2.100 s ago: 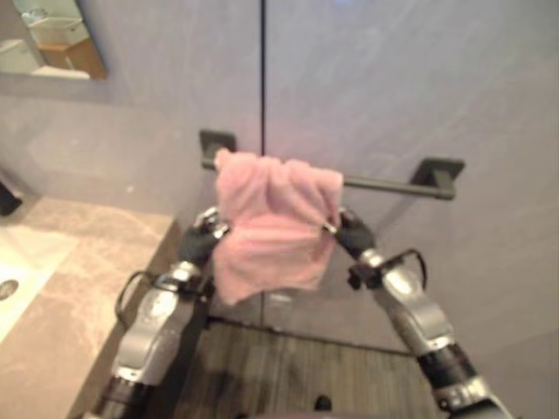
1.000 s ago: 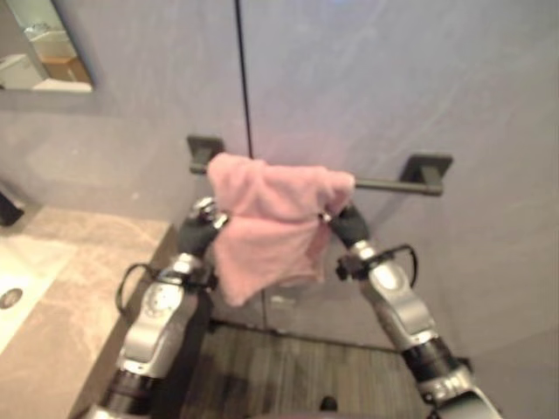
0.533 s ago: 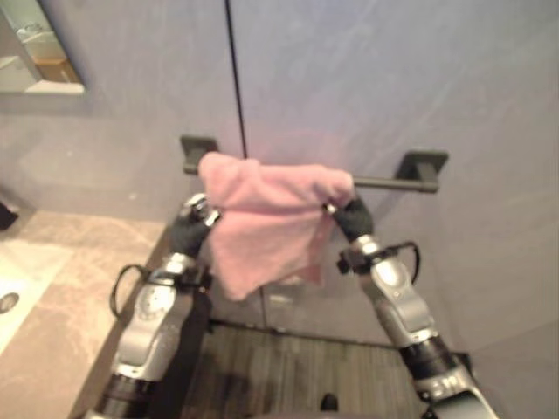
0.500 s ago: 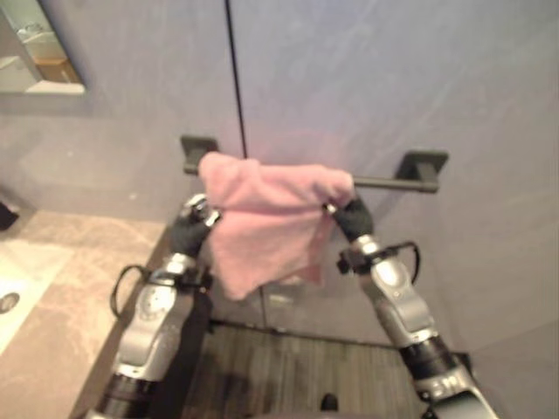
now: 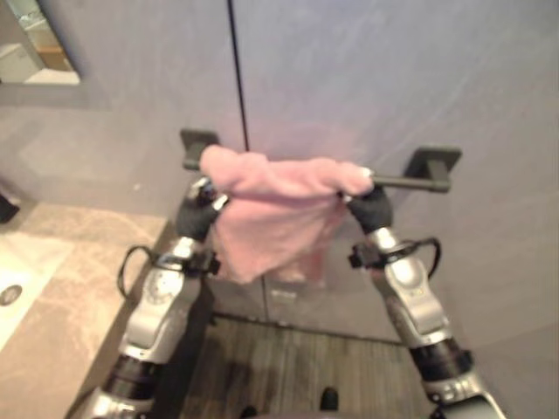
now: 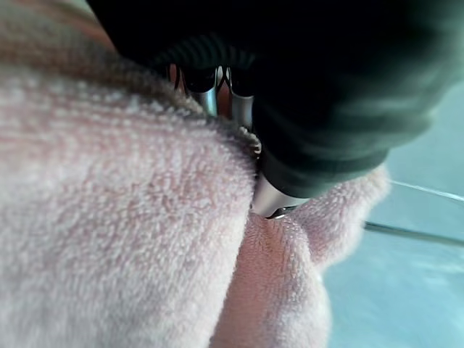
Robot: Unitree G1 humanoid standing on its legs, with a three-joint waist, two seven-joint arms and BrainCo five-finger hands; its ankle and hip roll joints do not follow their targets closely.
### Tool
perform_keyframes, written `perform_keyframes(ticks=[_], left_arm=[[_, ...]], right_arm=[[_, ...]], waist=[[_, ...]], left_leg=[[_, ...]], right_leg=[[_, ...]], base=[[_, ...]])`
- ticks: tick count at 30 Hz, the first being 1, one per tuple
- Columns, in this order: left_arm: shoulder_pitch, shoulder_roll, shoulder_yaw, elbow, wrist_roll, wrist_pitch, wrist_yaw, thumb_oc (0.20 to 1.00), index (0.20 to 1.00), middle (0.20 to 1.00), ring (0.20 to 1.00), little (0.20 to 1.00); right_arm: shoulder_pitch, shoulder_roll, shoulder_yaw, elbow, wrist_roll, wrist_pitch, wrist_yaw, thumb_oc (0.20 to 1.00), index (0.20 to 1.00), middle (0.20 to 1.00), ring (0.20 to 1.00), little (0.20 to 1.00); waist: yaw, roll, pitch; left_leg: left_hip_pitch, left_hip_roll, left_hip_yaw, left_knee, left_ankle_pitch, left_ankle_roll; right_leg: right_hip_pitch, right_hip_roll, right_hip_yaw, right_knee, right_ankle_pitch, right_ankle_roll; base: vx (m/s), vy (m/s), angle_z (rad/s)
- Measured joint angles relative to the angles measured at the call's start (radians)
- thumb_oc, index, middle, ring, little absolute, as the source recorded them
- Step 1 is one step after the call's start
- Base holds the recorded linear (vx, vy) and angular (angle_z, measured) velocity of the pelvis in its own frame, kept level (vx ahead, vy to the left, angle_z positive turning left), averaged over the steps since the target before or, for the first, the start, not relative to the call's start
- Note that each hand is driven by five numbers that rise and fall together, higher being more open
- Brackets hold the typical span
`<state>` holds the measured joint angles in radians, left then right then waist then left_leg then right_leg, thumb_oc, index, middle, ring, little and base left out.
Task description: Put brush and paste in cup on sink, flatten towel.
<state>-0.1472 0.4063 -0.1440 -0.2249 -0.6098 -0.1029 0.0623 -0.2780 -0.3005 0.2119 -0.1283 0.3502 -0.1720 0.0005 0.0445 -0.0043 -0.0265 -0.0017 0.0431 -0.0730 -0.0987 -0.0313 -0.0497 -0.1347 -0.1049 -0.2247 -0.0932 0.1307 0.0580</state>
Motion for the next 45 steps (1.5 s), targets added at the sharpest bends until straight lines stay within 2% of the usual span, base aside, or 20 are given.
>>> perform_keyframes(ticks=[6,8,9,10,12,14,17,23,24,25,26,27,31,32,33,34,35,36,41,45], left_arm=[[-0.001,-0.016,-0.03,0.057,0.001,-0.016,0.015,0.2,0.2,0.2,0.2,0.2],[-0.01,0.003,-0.026,0.031,0.0,0.012,0.013,0.2,0.2,0.2,0.2,0.2],[-0.01,0.015,-0.008,-0.029,0.003,0.011,0.013,0.2,0.2,0.2,0.2,0.2],[-0.011,0.001,-0.012,-0.023,0.004,0.007,0.021,0.2,0.2,0.2,0.2,0.2],[-0.024,-0.012,-0.048,0.038,0.012,-0.015,0.019,0.2,0.2,0.2,0.2,0.2],[-0.031,0.0,-0.044,0.069,0.021,0.012,0.025,0.2,0.2,0.2,0.2,0.2],[-0.034,0.002,-0.015,0.011,0.02,-0.006,0.019,0.2,0.2,0.2,0.2,0.2],[-0.008,0.001,-0.02,0.015,0.028,-0.001,0.019,0.2,0.2,0.2,0.2,0.2],[-0.001,0.0,-0.02,0.015,0.028,0.002,0.016,0.407,0.407,0.407,0.407,0.407],[0.002,-0.001,-0.02,0.016,0.028,0.002,0.014,0.683,0.683,0.683,0.683,0.683],[0.002,-0.004,-0.019,0.028,0.036,0.001,0.014,0.799,0.799,0.799,0.799,0.799],[0.004,-0.007,-0.018,0.046,0.04,0.006,0.017,1.0,1.0,1.0,1.0,1.0],[0.007,-0.011,-0.012,0.082,0.052,0.01,0.02,1.0,1.0,1.0,1.0,1.0],[0.024,-0.012,-0.01,0.091,0.06,0.011,0.02,1.0,1.0,1.0,1.0,1.0],[0.03,-0.012,-0.01,0.099,0.06,0.013,0.019,1.0,1.0,1.0,1.0,1.0],[0.036,-0.012,-0.009,0.106,0.061,0.017,0.02,1.0,1.0,1.0,1.0,1.0],[0.042,-0.012,-0.009,0.117,0.068,0.024,0.02,1.0,1.0,1.0,1.0,1.0],[0.045,-0.012,-0.009,0.128,0.07,0.028,0.021,1.0,1.0,1.0,1.0,1.0],[0.087,-0.009,0.022,0.163,0.153,0.032,0.02,1.0,1.0,1.0,1.0,1.0],[0.165,-0.007,0.101,0.185,0.259,0.041,0.028,1.0,1.0,1.0,1.0,1.0]], right_arm=[[-0.011,0.006,0.019,0.036,0.005,-0.015,-0.011,0.2,0.2,0.2,0.2,0.2],[-0.016,-0.029,0.006,-0.022,0.003,0.031,-0.005,0.2,0.2,0.2,0.2,0.2],[-0.012,-0.033,0.006,-0.029,0.005,0.029,-0.004,0.2,0.2,0.2,0.2,0.2],[-0.018,0.007,0.01,-0.012,0.004,0.019,-0.022,0.2,0.2,0.2,0.2,0.2],[-0.017,0.012,0.019,0.045,0.006,-0.014,-0.025,0.2,0.2,0.2,0.2,0.2],[-0.023,-0.002,0.027,0.056,0.004,0.001,-0.024,0.2,0.2,0.2,0.2,0.2],[-0.036,-0.025,0.0,0.001,0.0,0.019,-0.024,0.2,0.2,0.2,0.2,0.2],[-0.022,-0.011,0.002,0.021,0.004,-0.005,-0.024,0.2,0.2,0.2,0.2,0.2],[-0.022,-0.012,0.002,0.021,0.004,-0.004,-0.022,0.278,0.278,0.278,0.278,0.278],[-0.022,-0.012,0.002,0.023,0.005,-0.003,-0.022,0.464,0.464,0.464,0.464,0.464],[-0.021,-0.012,0.002,0.027,0.005,-0.006,-0.021,0.495,0.495,0.495,0.495,0.495],[-0.022,-0.012,0.002,0.028,0.005,-0.002,-0.021,0.526,0.526,0.526,0.526,0.526],[-0.022,-0.012,0.001,0.03,0.005,-0.001,-0.022,0.58,0.58,0.58,0.58,0.58],[-0.021,-0.012,0.0,0.03,0.005,0.0,-0.022,0.652,0.652,0.652,0.652,0.652],[-0.02,-0.012,-0.001,0.03,0.005,-0.001,-0.022,0.686,0.686,0.686,0.686,0.686],[-0.02,-0.011,-0.001,0.031,0.005,-0.001,-0.022,0.79,0.79,0.79,0.79,0.79],[-0.02,-0.011,-0.002,0.031,0.004,-0.001,-0.023,0.944,0.944,0.944,0.944,0.944],[-0.018,-0.012,-0.003,0.031,0.004,0.0,-0.024,1.0,1.0,1.0,1.0,1.0],[0.001,-0.015,-0.013,0.035,-0.013,0.002,-0.028,1.0,1.0,1.0,1.0,1.0],[0.064,-0.026,-0.048,0.055,-0.114,0.002,-0.038,1.0,1.0,1.0,1.0,1.0]], waist=[[-0.005,-0.003,-0.001],[-0.003,-0.009,0.003],[-0.007,-0.009,0.005],[-0.009,-0.005,0.008],[-0.008,-0.003,0.009],[-0.008,-0.004,0.01],[-0.004,-0.004,0.015],[-0.005,-0.003,0.016],[-0.006,-0.003,0.016],[-0.006,-0.004,0.015],[-0.006,-0.003,0.015],[-0.006,-0.003,0.015],[-0.006,-0.003,0.014],[-0.007,-0.003,0.014],[-0.007,-0.003,0.014],[-0.007,-0.004,0.014],[-0.007,-0.004,0.014],[-0.008,-0.004,0.014],[-0.007,-0.004,0.012],[-0.007,-0.008,0.009]], left_leg=[[0.003,0.004,0.006,0.0,0.003,-0.001],[-0.006,0.009,-0.015,0.0,0.004,-0.003],[-0.011,0.013,-0.019,0.0,0.008,-0.01],[-0.011,0.017,-0.019,0.0,0.01,-0.012],[-0.009,0.017,-0.018,0.0,0.012,-0.013],[-0.013,0.018,-0.017,0.0,0.011,-0.012],[-0.016,0.021,-0.019,0.0,0.01,-0.011],[-0.015,0.022,-0.019,0.0,0.011,-0.013],[-0.014,0.021,-0.019,0.0,0.011,-0.013],[-0.014,0.021,-0.02,0.0,0.011,-0.013],[-0.013,0.021,-0.02,0.0,0.011,-0.014],[-0.012,0.021,-0.021,0.0,0.011,-0.013],[-0.013,0.022,-0.024,0.0,0.012,-0.014],[-0.013,0.022,-0.024,0.0,0.012,-0.014],[-0.013,0.022,-0.024,0.0,0.012,-0.014],[-0.013,0.022,-0.025,0.0,0.012,-0.014],[-0.012,0.022,-0.026,0.0,0.013,-0.014],[-0.013,0.021,-0.027,0.0,0.013,-0.014],[-0.013,0.021,-0.034,0.0,0.013,-0.014],[-0.011,0.022,-0.046,0.0,0.013,-0.014]], right_leg=[[-0.001,0.006,0.008,0.0,0.001,-0.001],[0.0,0.007,-0.011,0.0,0.0,-0.003],[-0.001,0.01,-0.018,0.0,-0.001,-0.004],[-0.002,0.014,-0.018,0.0,0.0,-0.005],[-0.002,0.018,-0.017,0.0,0.001,-0.007],[-0.006,0.015,-0.018,0.0,-0.005,-0.009],[-0.005,0.017,-0.021,0.0,-0.006,-0.01],[-0.006,0.018,-0.021,0.0,-0.001,-0.017],[-0.005,0.018,-0.021,0.0,-0.001,-0.017],[-0.005,0.018,-0.021,0.0,-0.001,-0.017],[-0.003,0.018,-0.022,0.0,-0.001,-0.017],[-0.002,0.018,-0.024,0.0,-0.001,-0.017],[-0.001,0.018,-0.028,0.0,0.0,-0.018],[0.0,0.018,-0.028,0.0,0.0,-0.018],[0.0,0.018,-0.029,0.0,0.0,-0.018],[0.0,0.017,-0.029,0.0,0.0,-0.018],[0.001,0.017,-0.03,0.0,0.0,-0.018],[0.001,0.017,-0.031,0.0,0.0,-0.018],[0.004,0.016,-0.037,0.0,0.0,-0.018],[0.012,0.015,-0.043,0.0,-0.002,-0.017]], base=[[0.03,-0.048,-0.03],[0.04,-0.04,0.19],[0.0,-0.033,0.21],[-0.01,-0.025,0.08],[0.01,-0.01,-0.03],[0.0,0.0,0.0],[0.0,-0.008,0.04],[0.0,0.0,0.0],[0.0,0.0,0.0],[0.0,0.0,0.0],[0.0,0.0,0.0],[-0.01,0.009,0.03],[0.0,0.003,0.01],[0.0,0.0,0.0],[0.0,0.0,0.0],[0.0,0.0,0.0],[0.0,0.0,0.0],[-0.02,0.03,0.05],[-0.01,0.009,0.02],[-0.02,0.008,0.07]])
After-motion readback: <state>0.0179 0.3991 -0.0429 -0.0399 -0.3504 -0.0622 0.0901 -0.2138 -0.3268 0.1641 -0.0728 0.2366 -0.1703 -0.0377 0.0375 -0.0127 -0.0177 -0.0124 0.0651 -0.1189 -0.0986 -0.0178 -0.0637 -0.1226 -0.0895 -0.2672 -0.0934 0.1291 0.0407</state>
